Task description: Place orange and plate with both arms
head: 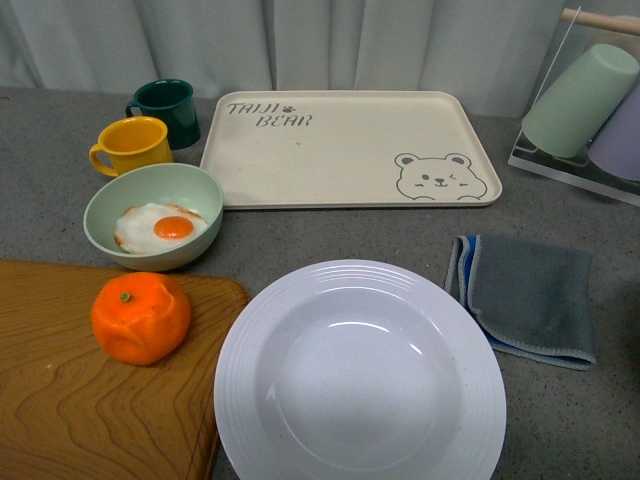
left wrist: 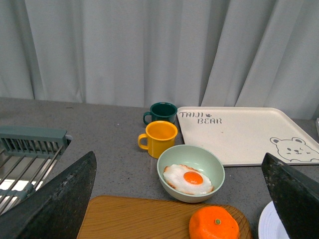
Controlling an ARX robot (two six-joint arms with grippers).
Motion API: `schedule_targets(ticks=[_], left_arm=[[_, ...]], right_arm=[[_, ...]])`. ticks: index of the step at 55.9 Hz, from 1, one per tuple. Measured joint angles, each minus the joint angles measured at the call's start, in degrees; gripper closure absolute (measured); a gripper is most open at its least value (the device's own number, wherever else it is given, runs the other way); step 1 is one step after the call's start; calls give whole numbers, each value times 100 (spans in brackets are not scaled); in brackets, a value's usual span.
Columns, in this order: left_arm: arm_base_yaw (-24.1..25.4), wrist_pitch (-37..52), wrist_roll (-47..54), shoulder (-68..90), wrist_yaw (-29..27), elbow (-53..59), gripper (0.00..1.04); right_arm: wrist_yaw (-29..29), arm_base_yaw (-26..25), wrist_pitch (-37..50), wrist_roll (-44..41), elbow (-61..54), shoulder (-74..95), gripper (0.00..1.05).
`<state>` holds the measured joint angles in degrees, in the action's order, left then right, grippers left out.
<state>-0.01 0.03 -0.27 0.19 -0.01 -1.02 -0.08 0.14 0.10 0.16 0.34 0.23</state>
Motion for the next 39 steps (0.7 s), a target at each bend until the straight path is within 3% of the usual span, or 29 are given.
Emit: schedule_targets(ticks=[39], left_arm=[[0,0,0,0,-2,0,7]], right_arm=[[0,0,0,-2,0,0,9]])
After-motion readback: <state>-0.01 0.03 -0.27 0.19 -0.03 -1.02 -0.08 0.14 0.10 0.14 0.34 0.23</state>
